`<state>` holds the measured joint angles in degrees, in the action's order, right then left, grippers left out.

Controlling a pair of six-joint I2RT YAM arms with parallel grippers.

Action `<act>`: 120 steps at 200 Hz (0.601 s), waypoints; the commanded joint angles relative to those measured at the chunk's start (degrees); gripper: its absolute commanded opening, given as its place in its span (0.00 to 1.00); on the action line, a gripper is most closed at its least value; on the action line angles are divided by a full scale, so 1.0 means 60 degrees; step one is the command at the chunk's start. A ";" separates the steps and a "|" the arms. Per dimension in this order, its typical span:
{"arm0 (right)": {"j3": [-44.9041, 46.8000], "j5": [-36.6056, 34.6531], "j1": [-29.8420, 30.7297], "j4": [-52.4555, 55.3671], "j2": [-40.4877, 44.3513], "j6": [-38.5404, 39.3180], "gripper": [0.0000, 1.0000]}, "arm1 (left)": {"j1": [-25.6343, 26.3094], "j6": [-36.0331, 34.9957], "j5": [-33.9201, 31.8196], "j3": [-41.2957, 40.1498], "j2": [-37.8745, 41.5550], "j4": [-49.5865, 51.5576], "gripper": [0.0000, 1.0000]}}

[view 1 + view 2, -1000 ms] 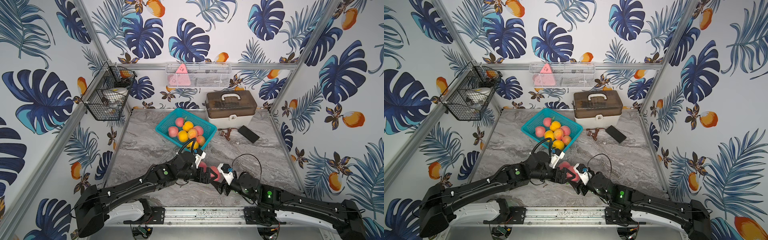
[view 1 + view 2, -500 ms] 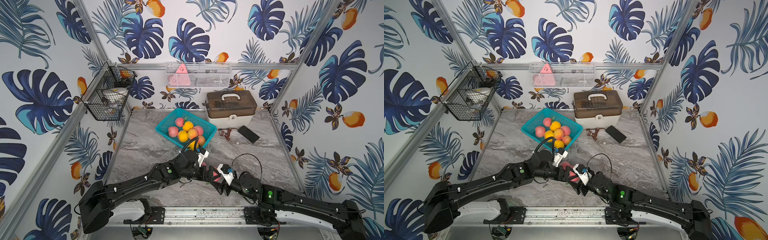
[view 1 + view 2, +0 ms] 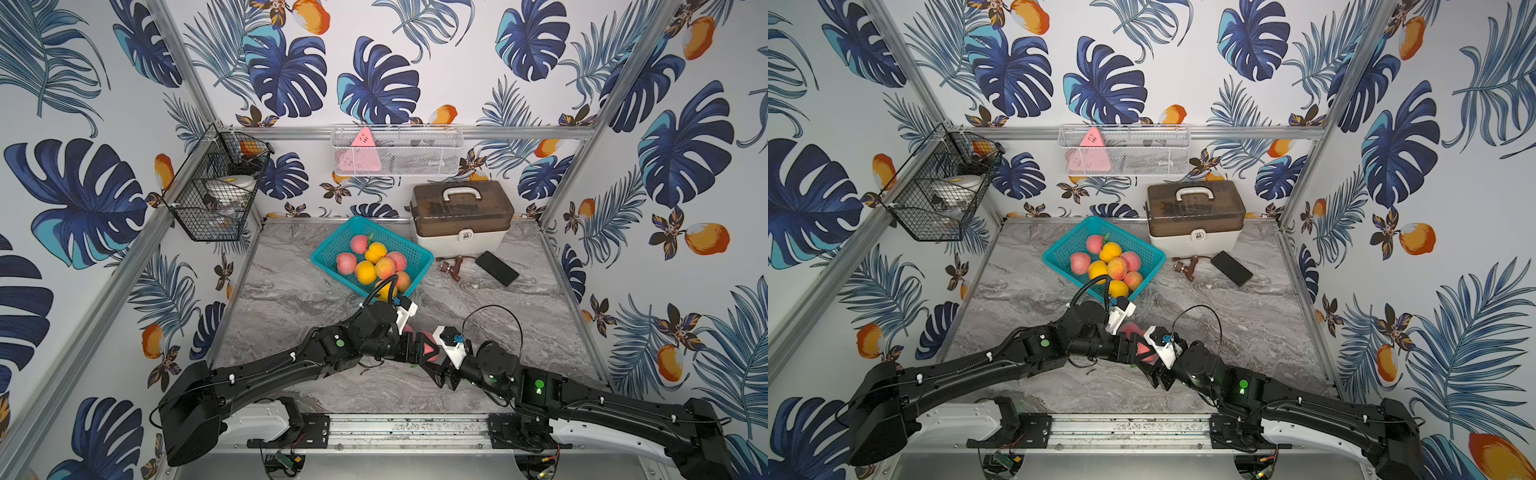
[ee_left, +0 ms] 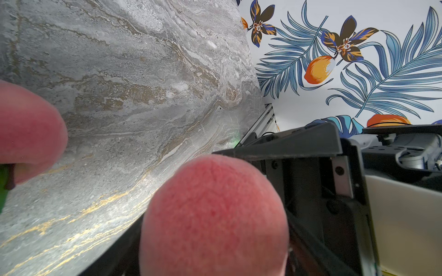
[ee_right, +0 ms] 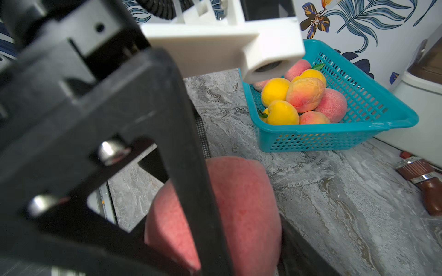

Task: Put the peaches into the basket
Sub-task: Place the peach in the basket.

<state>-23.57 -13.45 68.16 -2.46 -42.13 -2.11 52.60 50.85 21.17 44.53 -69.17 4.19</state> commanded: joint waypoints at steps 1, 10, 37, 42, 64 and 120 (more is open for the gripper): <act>-0.0069 -0.0164 0.0010 0.0137 -0.0013 -0.0077 0.76 | 0.0031 0.0079 0.0237 -0.0004 -0.0018 -0.0434 0.71; -0.0062 -0.0212 0.0007 0.0181 -0.0003 -0.0101 0.76 | 0.0023 0.0076 0.0237 -0.0021 -0.0037 -0.0448 0.67; -0.0099 -0.0290 0.0007 0.0382 0.0089 -0.0203 0.82 | 0.0023 0.0054 0.0208 -0.0039 -0.0051 -0.0436 0.65; -0.0114 -0.0281 0.0000 0.0419 0.0102 -0.0219 0.83 | 0.0032 0.0029 0.0186 -0.0017 -0.0068 -0.0390 0.65; -0.0165 -0.0366 0.0007 0.0530 0.0107 -0.0308 0.96 | 0.0029 -0.0237 0.0095 0.0226 -0.0117 0.0024 0.65; -0.0509 -0.0281 -0.0047 0.0849 0.0007 -0.0313 1.00 | -0.0348 -0.1247 -0.0661 0.1494 -0.0416 0.1696 0.62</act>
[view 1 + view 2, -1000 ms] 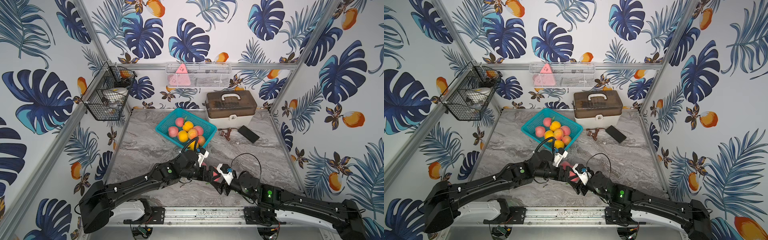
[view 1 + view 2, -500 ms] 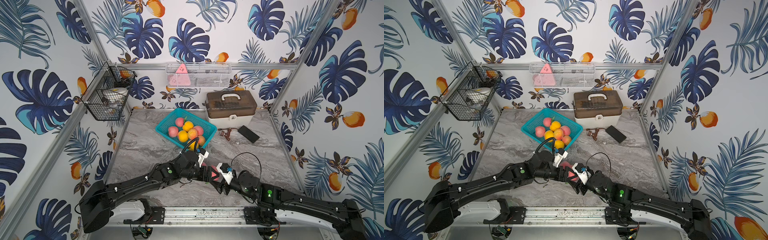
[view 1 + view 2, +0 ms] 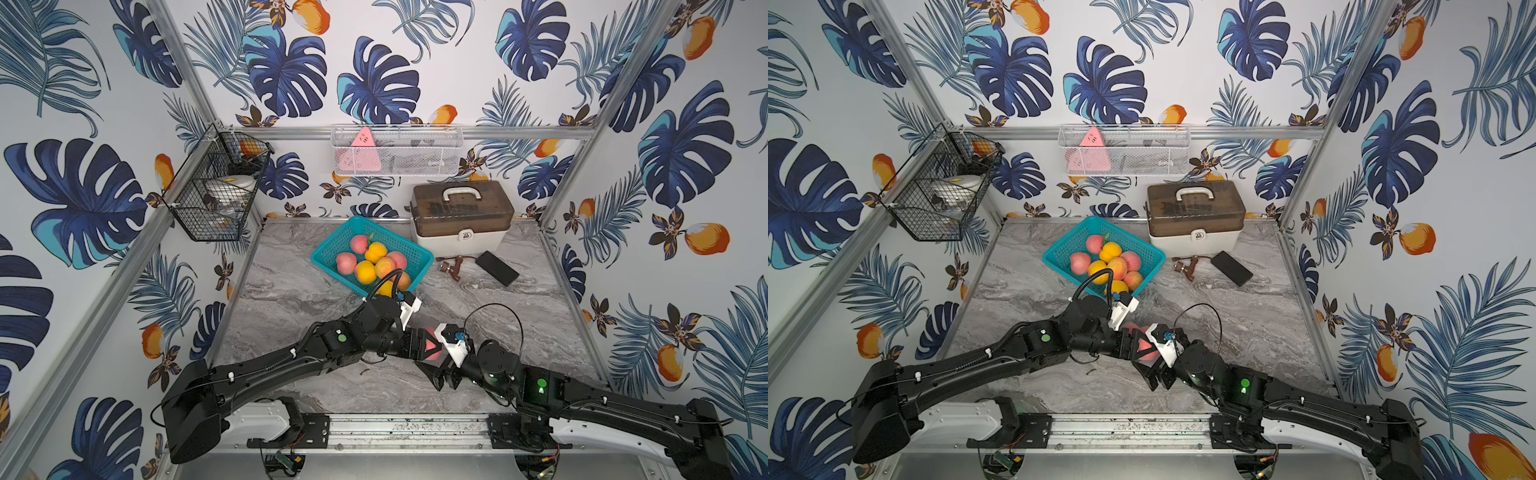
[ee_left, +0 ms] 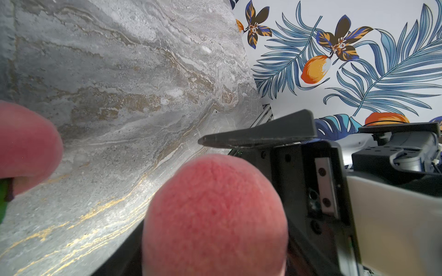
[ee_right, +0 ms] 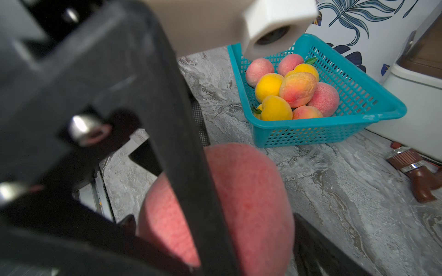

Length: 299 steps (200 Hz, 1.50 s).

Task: Put the peaches into the basket
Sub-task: Place the peach in the basket.

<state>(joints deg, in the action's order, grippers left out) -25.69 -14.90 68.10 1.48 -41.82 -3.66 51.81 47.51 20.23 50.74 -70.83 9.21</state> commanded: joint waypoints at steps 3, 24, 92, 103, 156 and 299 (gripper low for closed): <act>-0.0156 -0.0048 -0.0044 0.0194 -0.0039 -0.0063 1.00 | -0.0250 -0.0752 -0.0517 0.0528 -0.0169 0.0952 0.62; -0.0177 0.0023 -0.0191 0.0182 -0.0004 -0.0078 1.00 | -0.0642 -0.1116 -0.0574 0.1004 -0.0429 0.1532 0.62; -0.1445 0.1583 -0.2133 0.1324 -0.0254 -0.0200 1.00 | -0.2165 -0.2798 -0.1143 0.2977 -0.1451 0.3613 0.62; -0.1685 0.2058 -0.2718 0.1500 -0.0437 -0.0331 1.00 | -0.2431 -0.3111 -0.1200 0.3320 -0.1722 0.3884 0.62; -0.2692 0.3607 -0.4530 0.1990 -0.1634 -0.0548 1.00 | -0.3384 -0.3900 -0.1681 0.4675 -0.2989 0.4340 0.62; -0.3740 0.5392 -0.5514 0.1328 -0.3075 -0.0342 1.00 | -0.4870 -0.4552 -0.4087 0.6570 -0.4928 0.4119 0.63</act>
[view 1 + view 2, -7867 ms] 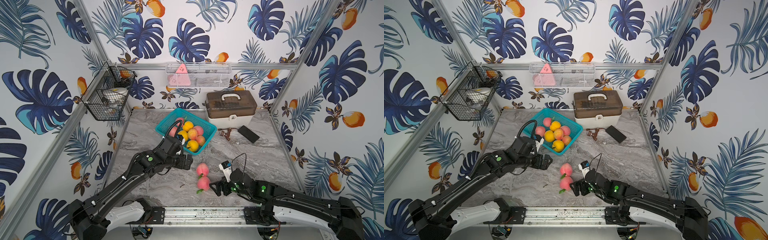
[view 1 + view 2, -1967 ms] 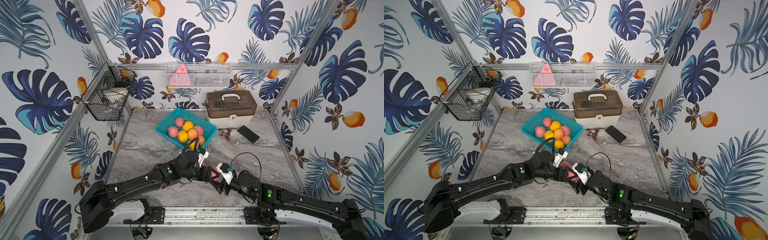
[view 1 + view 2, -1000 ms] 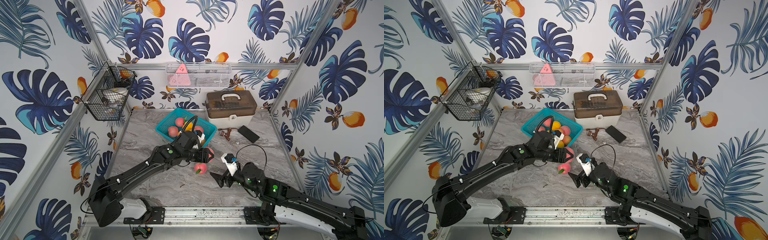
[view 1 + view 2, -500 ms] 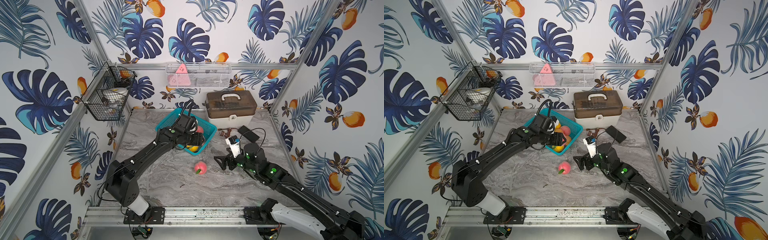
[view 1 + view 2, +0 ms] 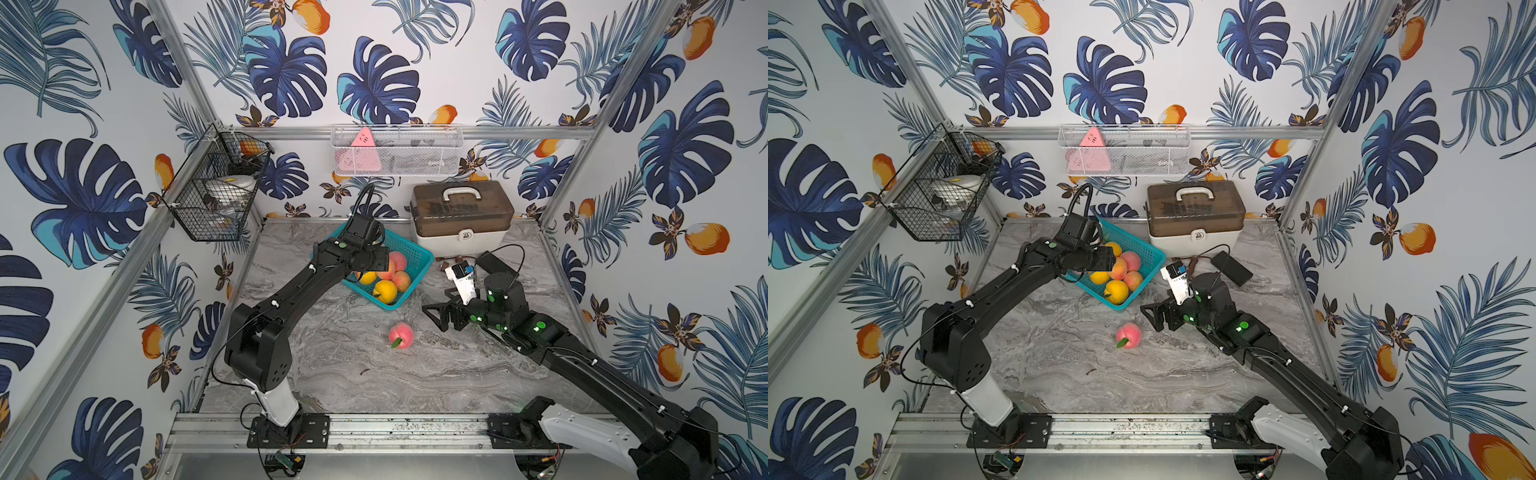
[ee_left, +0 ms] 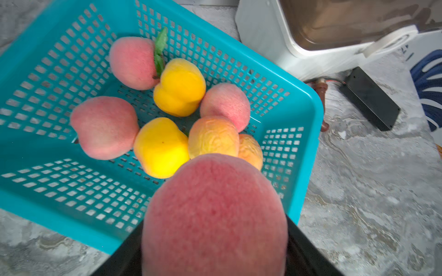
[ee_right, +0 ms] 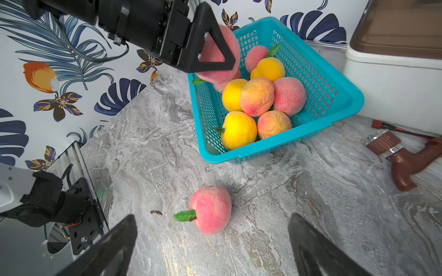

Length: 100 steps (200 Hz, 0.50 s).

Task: Put the peaches into the basket
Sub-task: Place the peach in the basket.

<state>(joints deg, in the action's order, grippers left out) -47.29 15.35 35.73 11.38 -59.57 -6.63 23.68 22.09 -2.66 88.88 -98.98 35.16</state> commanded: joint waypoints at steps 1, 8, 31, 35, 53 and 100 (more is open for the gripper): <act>-0.0136 0.0368 -0.0129 -0.0333 -0.0119 0.0153 1.00 | -0.0204 -0.0314 -0.0252 0.0207 -0.0249 -0.0212 0.63; -0.0120 0.0461 -0.0210 -0.0365 -0.0118 0.0140 1.00 | -0.0325 -0.0301 -0.0100 0.0205 -0.0351 -0.0255 0.63; 0.0071 0.0911 -0.0408 -0.0702 -0.0006 0.0030 1.00 | -0.0615 -0.0313 -0.0037 0.0221 -0.0612 -0.0454 0.63; 0.0086 0.0973 -0.0417 -0.0746 -0.0011 0.0020 1.00 | -0.0663 -0.0324 -0.0037 0.0252 -0.0672 -0.0429 0.63; 0.0077 0.1186 -0.0733 -0.0731 -0.0097 0.0021 1.00 | -0.0851 -0.0384 -0.0074 0.0335 -0.0871 -0.0419 0.63; 0.0147 0.1679 -0.1108 -0.0980 -0.0320 -0.0106 1.00 | -0.1192 -0.0646 -0.0190 0.0624 -0.1510 -0.0370 0.63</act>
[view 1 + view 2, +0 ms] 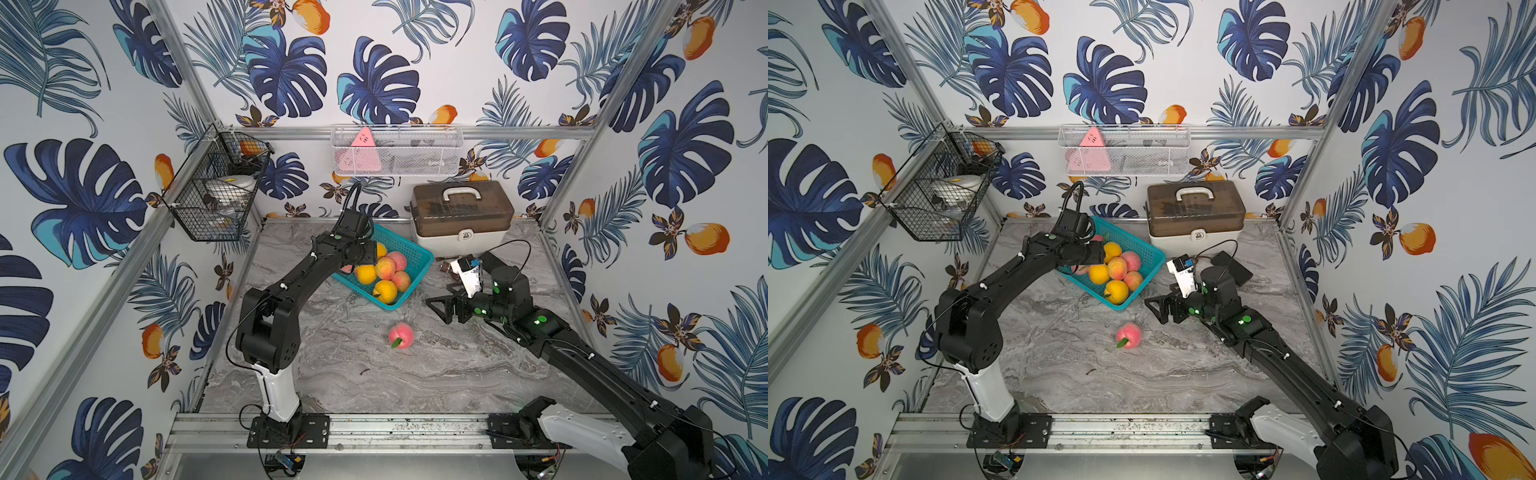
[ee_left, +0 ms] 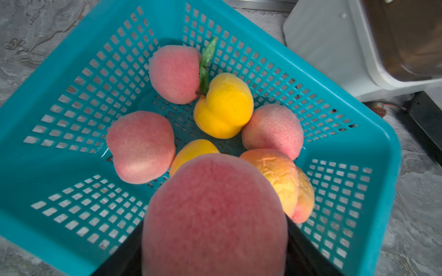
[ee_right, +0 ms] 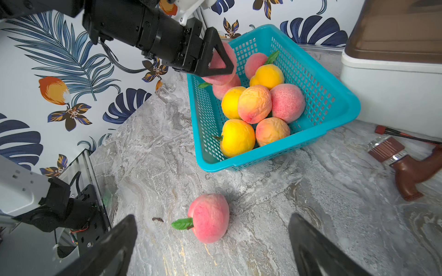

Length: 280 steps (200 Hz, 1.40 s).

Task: Put the peaches into the basket
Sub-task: Place the peach in the basket.

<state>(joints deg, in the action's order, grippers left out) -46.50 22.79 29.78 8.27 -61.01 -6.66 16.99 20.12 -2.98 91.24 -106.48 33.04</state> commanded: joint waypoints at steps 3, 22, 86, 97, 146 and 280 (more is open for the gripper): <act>0.0016 0.0449 -0.0144 -0.0471 -0.0088 -0.0106 1.00 | -0.0078 -0.0332 -0.0157 0.0249 -0.0294 -0.0013 0.62; 0.0003 0.0550 -0.0267 -0.0564 -0.0171 -0.0165 1.00 | -0.0111 -0.0365 -0.0228 0.0293 -0.0434 -0.0027 0.63; -0.0394 0.0826 -0.0422 -0.0141 -0.0610 -0.0322 1.00 | -0.0229 -0.0292 -0.0725 0.0027 -0.0539 0.0174 0.63; -0.0369 0.0909 -0.0422 -0.0237 -0.0637 -0.0369 1.00 | -0.0247 -0.0292 -0.0747 0.0007 -0.0597 0.0202 0.63; -0.0205 0.1007 -0.0422 -0.0274 -0.0751 -0.0385 1.00 | -0.0273 -0.0343 -0.0895 -0.0148 -0.0792 0.0166 0.64; -0.0245 0.1291 -0.0436 -0.0362 -0.1074 -0.0418 1.00 | -0.0312 -0.0409 -0.1121 -0.0279 -0.0806 0.0234 0.69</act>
<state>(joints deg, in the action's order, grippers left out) -47.37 29.93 27.27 7.09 -67.46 -9.43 15.27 19.14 -10.28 89.56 -111.39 32.99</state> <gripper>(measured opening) 0.998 0.689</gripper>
